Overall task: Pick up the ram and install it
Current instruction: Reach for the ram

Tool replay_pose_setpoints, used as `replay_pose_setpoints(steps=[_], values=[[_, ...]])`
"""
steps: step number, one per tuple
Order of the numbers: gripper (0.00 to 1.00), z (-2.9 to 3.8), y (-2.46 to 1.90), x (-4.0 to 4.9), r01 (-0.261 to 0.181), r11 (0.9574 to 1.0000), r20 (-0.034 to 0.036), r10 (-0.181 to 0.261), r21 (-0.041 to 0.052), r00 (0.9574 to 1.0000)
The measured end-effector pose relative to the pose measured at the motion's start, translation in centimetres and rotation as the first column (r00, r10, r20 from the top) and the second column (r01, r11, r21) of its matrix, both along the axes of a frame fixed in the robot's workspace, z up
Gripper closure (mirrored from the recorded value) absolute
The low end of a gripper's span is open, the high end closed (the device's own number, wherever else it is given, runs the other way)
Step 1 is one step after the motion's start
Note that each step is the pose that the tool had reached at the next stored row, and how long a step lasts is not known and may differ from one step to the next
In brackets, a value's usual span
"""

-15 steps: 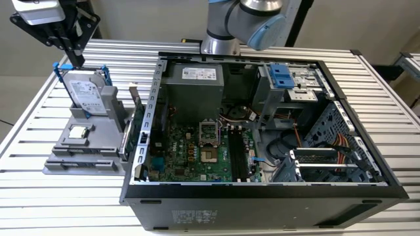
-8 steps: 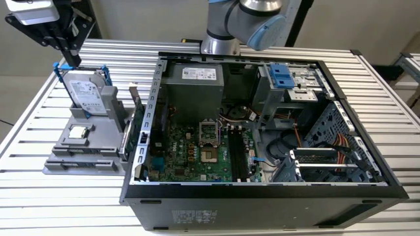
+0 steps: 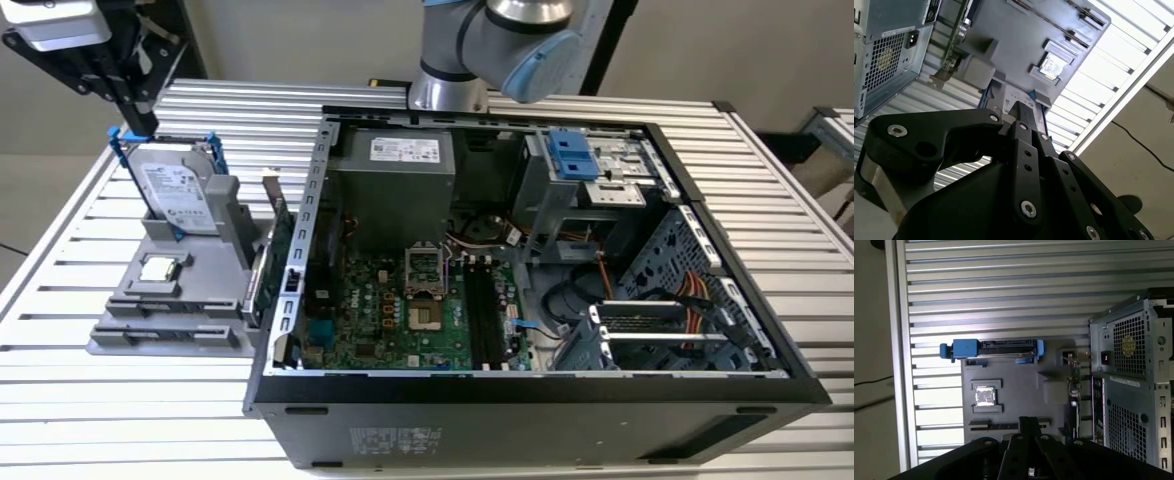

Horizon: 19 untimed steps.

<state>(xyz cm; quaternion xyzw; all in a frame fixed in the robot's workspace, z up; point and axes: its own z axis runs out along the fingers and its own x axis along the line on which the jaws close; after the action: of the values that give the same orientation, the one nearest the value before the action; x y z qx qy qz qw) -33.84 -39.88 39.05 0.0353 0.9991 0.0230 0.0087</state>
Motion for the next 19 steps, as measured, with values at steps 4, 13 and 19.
replay_pose_setpoints(steps=[4,13,19], values=[[1.00,-0.03,0.00,-0.24,0.000,1.0000,0.0000,0.000,0.0000,1.0000],[1.00,-0.12,0.00,-0.70,0.000,1.0000,0.0000,0.000,0.0000,1.0000],[1.00,-0.18,0.00,-1.01,0.000,1.0000,0.0000,0.000,0.0000,1.0000]])
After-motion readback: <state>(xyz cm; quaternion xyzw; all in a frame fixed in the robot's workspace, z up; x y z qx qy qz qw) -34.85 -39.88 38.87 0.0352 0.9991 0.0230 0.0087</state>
